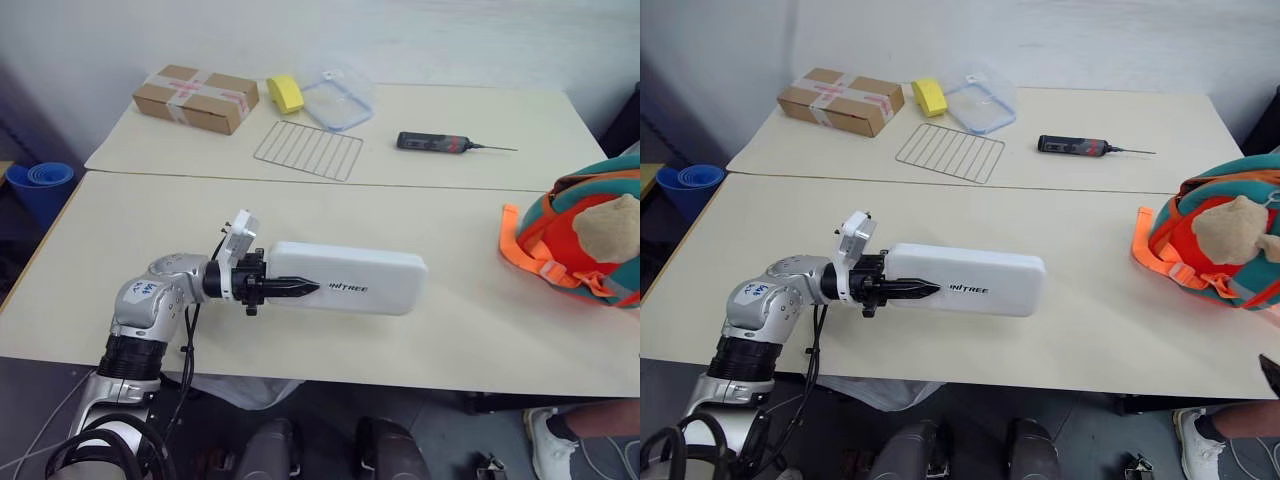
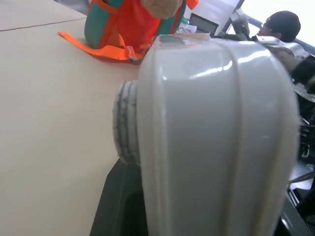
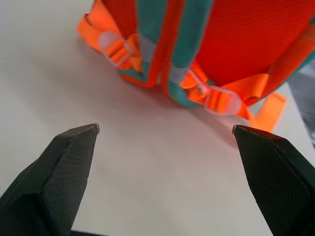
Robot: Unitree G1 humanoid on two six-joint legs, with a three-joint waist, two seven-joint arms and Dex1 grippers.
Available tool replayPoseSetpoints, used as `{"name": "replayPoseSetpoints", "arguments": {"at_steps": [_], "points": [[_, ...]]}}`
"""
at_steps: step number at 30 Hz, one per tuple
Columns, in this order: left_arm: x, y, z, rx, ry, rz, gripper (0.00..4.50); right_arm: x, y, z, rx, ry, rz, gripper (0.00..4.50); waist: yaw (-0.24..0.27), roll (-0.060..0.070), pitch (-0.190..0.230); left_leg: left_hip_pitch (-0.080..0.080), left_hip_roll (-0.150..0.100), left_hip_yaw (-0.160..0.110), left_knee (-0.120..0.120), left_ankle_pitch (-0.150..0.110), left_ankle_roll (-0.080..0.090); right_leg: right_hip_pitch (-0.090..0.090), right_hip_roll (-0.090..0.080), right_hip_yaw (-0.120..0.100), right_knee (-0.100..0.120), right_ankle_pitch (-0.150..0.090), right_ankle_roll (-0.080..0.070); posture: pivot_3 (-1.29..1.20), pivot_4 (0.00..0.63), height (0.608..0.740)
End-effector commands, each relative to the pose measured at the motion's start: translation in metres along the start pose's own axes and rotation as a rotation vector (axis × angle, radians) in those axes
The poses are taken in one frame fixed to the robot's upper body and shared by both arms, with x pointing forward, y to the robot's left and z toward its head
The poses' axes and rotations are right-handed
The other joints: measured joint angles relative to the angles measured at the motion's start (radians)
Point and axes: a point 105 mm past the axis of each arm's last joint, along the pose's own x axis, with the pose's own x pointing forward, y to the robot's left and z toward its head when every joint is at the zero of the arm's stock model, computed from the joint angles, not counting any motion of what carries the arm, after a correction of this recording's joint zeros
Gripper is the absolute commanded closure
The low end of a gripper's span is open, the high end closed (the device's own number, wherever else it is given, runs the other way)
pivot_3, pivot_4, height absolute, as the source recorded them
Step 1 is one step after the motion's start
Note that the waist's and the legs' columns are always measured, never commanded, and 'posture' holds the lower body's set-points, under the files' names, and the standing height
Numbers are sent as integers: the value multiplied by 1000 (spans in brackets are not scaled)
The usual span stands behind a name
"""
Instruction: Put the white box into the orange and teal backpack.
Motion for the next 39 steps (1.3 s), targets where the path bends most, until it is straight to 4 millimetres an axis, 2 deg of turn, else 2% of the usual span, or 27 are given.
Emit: {"name": "replayPoseSetpoints", "arguments": {"at_steps": [1, 3, 4, 6, 9, 13, 16, 20, 24, 27, 30, 34, 36, 39], "points": [[4, -9, 12, 60, 9, -62, 3274, 24, -9, 18, -12, -50, 41, 41, -3, 0, 0, 0, 0, 1, 0, 0, 0, 0, 0, 1, 0, 0, 0, 0, 150, 740], [3, -9, 14, 60, 11, -60, 3274, 41, -7, 22, -4, -58, 82, 41, -1, 0, 0, 0, 3, 0, 0, 0, -1, 0, 0, 1, 0, 0, 0, 0, 150, 740], [2, -11, 13, 30, 23, -62, 3274, 55, 2, 26, 65, -77, 146, 41, 0, 0, 0, 0, 3, 0, 0, 0, -1, 0, 1, 0, 0, -1, -1, 0, 150, 740], [0, -15, 11, -31, 33, -68, 3274, 77, 29, 36, 159, -87, 315, 41, -2, 0, 1, 0, 5, 0, 1, 1, -3, 0, 2, -1, 3, -1, -2, 0, 150, 740], [-6, -19, 10, -54, 22, -46, 3274, 102, 65, 51, 171, -111, 479, 619, -3, 1, 1, -1, 6, 0, 2, 2, -3, -1, 3, -1, 5, -1, -2, 0, 150, 740], [-15, -15, 13, -63, -27, 35, 3274, 123, 81, 62, 157, -183, 505, 1983, 0, 1, 1, -2, 6, 0, 4, 2, -2, 0, 2, -1, 6, -1, -2, 0, 150, 740], [-26, -8, 14, -75, -83, 130, 3274, 131, 97, 64, 154, -212, 543, 3128, 4, 1, 1, -2, 6, -1, 4, 2, -3, 0, 2, -1, 6, -1, -2, 0, 150, 740], [-47, -6, 5, -105, -112, 246, 3274, 137, 143, 87, 195, -337, 652, 4490, -2, 1, 1, -2, 5, -1, 4, 2, -3, -1, 2, -2, 5, -1, -2, 0, 150, 740], [-66, -4, 4, -124, -140, 327, 3274, 123, 204, 121, 311, -442, 850, 4490, -7, 1, 1, -2, 7, 0, 4, 2, -4, -2, 2, -2, 7, -1, -2, 0, 150, 740], [-79, -4, 10, -130, -186, 366, 3274, 99, 250, 144, 458, -488, 1026, 4490, -4, 1, 1, -3, 8, 0, 3, 1, -6, -5, 3, 0, 9, -2, -3, 0, 150, 740], [-92, -10, 30, -173, -306, 354, 3274, 63, 286, 150, 516, -434, 1240, 4490, -3, 1, 1, -7, 8, 0, 2, 1, -7, -11, 3, 1, 12, -2, -4, 0, 150, 740], [-117, -20, 41, -168, -368, 398, 3274, 14, 296, 141, 570, -256, 1486, 4490, 2, 0, 1, -12, 6, -1, 3, 1, -5, -15, 2, 1, 12, -2, -4, 0, 150, 740], [-123, -30, 51, -141, -393, 390, 3274, 4, 291, 126, 529, -140, 1510, 4490, 1, -1, 1, -13, 5, -1, 3, 0, -3, -15, 2, 1, 11, -2, -4, 0, 150, 740], [-126, -45, 59, -91, -414, 403, 3274, 0, 273, 105, 439, 21, 1490, 4490, 2, -4, 2, -14, 3, 0, 4, -1, 0, -14, 1, 1, 9, -1, -2, 0, 150, 740]]}}
